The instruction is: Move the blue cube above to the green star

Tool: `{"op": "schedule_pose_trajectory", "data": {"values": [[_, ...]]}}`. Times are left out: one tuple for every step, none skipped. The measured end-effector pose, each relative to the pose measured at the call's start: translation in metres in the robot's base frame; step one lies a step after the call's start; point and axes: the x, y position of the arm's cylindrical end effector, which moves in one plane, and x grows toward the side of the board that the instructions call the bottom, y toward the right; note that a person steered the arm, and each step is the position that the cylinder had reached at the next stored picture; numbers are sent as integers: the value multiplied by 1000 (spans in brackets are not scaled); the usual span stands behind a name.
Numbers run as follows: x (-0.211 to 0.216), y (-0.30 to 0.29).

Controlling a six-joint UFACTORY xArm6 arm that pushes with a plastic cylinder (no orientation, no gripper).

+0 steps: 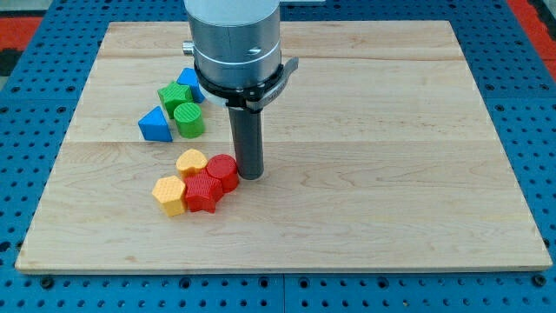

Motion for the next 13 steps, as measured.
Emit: {"op": "schedule_pose_trajectory", "data": {"values": [[0,0],[-32,33],[-91,24],[-133,-11],[-152,-40],[-170,-63],[-177,-93],[-176,-55],[-147,-56],[-126,-62],[-126,-80],[-126,-87],[-135,-95]]}}
